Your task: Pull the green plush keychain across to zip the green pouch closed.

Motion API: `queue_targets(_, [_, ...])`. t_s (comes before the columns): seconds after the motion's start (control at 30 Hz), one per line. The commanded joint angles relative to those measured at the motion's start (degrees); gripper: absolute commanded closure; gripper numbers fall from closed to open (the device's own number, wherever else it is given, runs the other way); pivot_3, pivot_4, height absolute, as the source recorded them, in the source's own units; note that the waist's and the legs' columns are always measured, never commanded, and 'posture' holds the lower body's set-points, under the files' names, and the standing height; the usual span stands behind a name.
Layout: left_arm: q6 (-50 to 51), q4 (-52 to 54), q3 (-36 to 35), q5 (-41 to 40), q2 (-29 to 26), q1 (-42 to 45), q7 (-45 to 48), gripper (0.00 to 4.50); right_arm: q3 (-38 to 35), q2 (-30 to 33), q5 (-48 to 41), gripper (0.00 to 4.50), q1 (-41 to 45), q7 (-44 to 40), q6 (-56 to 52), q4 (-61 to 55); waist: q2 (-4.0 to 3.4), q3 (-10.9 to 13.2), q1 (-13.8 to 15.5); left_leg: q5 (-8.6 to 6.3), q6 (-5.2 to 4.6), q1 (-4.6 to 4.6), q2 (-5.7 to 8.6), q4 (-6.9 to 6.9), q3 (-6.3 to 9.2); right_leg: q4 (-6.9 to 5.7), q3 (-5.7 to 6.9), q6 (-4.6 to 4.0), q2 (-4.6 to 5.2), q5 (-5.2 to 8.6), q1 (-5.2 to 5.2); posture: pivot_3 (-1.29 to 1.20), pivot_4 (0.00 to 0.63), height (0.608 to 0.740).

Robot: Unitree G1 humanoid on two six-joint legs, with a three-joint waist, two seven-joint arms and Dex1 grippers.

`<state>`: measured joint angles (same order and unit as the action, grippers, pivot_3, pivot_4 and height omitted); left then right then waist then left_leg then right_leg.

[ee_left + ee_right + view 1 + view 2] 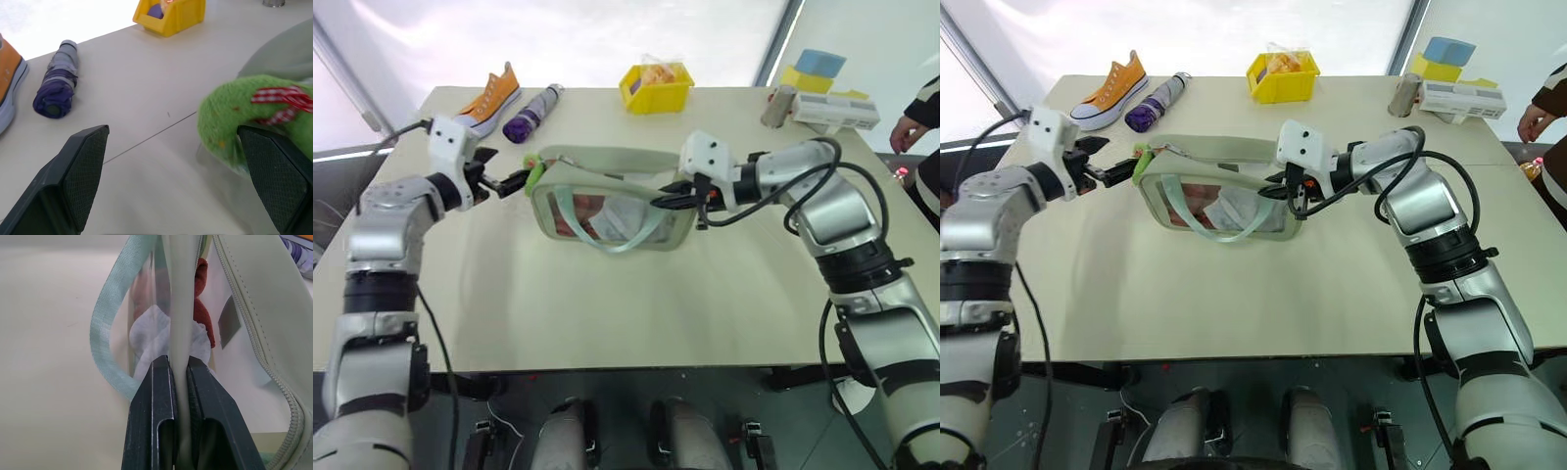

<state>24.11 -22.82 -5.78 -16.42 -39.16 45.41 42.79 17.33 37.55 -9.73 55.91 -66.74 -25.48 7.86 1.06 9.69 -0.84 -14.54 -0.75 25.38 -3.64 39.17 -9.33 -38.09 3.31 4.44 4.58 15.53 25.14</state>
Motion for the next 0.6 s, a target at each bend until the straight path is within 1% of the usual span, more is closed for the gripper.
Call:
queue_targets(0.03, [-4.20, -4.94, 0.57, 0.92, 1.85, 3.48, 2.12, 0.00, -1.24, -0.06, 0.15, 4.44, -0.16, 0.16, -1.31, -2.36, 0.00, 0.00, 0.05, 0.00, 0.00, 0.00, -0.01, 0.00, -0.01, 0.00, 0.00, 0.00, 0.00, 0.00, 0.00, 0.00, 0.150, 0.740])
queue_targets(0.1, [-5.82, -6.93, 2.06, 1.89, 2.65, 4.03, 4.48, 0.00, -1.48, -0.22, 0.31, 4.44, -0.21, 0.71, -1.74, -2.72, 0.00, 0.00, 0.00, 0.01, 0.01, 0.00, -0.01, 0.00, -0.08, 0.00, 0.02, 0.00, -0.01, 0.00, 0.00, 0.00, 0.150, 0.740])
queue_targets(0.17, [-7.28, -8.36, 2.15, 2.09, 3.24, 4.68, 5.71, 0.53, -1.80, -0.44, 0.46, 4.50, -0.08, 1.42, -2.08, -2.77, 0.00, 0.00, 0.03, 0.01, 0.01, 0.00, 0.00, 0.00, -0.10, 0.00, 0.01, 0.00, 0.00, 0.00, 0.01, 0.00, 0.150, 0.740])
queue_targets(0.2, [-7.69, -8.83, 1.96, 2.09, 3.40, 4.96, 6.05, 0.90, -1.89, -0.50, 0.51, 4.50, -0.03, 1.63, -2.18, -2.77, 0.00, 0.00, 0.04, 0.01, 0.01, 0.00, -0.01, 0.01, -0.11, 0.00, 0.01, 0.00, 0.01, 0.00, 0.01, 0.00, 0.150, 0.740])
queue_targets(0.27, [-7.72, -9.40, 1.25, 1.62, 3.45, 5.63, 7.04, 1.83, -2.06, -0.63, 0.68, 4.50, -0.05, 1.99, -2.33, -2.95, 0.00, 0.00, 0.03, 0.01, 0.01, 0.00, -0.01, 0.02, -0.12, 0.00, 0.02, 0.00, 0.01, 0.00, 0.00, 0.00, 0.150, 0.740])
queue_targets(0.3, [-7.61, -9.47, 0.96, 1.41, 3.41, 5.90, 7.43, 2.44, -2.17, -0.72, 0.72, 4.50, -0.08, 2.20, -2.40, -3.01, 0.00, 0.00, 0.02, 0.01, 0.01, 0.00, -0.01, 0.02, -0.12, 0.00, 0.02, 0.00, 0.01, 0.00, 0.00, 0.00, 0.150, 0.740])
queue_targets(0.33, [-7.52, -9.61, 0.64, 1.23, 3.22, 6.27, 7.73, 2.88, -2.27, -0.79, 0.72, 4.50, -0.14, 2.44, -2.51, -3.14, 0.00, 0.00, 0.02, 0.01, 0.01, 0.00, -0.01, 0.02, -0.12, 0.00, 0.02, 0.00, 0.01, 0.00, 0.00, 0.00, 0.150, 0.740])
queue_targets(0.37, [-7.40, -9.85, 0.38, 1.16, 3.04, 6.69, 7.87, 3.48, -2.35, -0.83, 0.71, 4.50, -0.18, 2.65, -2.59, -3.21, 0.00, 0.00, 0.02, 0.01, 0.01, 0.00, -0.01, 0.02, -0.11, 0.00, 0.01, 0.00, 0.01, 0.00, 0.01, 0.00, 0.150, 0.740])
queue_targets(0.43, [-6.35, -10.16, -0.31, 0.66, 2.32, 7.95, 8.46, 4.47, -2.40, -0.82, 0.77, 4.50, -0.33, 3.03, -2.57, -3.22, 0.00, 0.00, 0.02, 0.01, 0.01, 0.01, -0.01, 0.02, -0.11, -0.01, 0.01, 0.00, 0.01, 0.00, 0.01, 0.00, 0.150, 0.740])
queue_targets(0.6, [0.96, -4.47, -2.26, -4.19, 0.12, 10.90, 12.99, 4.47, -2.34, -1.04, 1.37, 4.50, -0.05, 3.91, -1.68, -2.06, 0.00, 0.00, -0.04, 0.01, 0.01, 0.02, -0.02, 0.02, -0.08, 0.00, 0.01, 0.00, 0.00, 0.00, 0.01, 0.00, 0.150, 0.740])
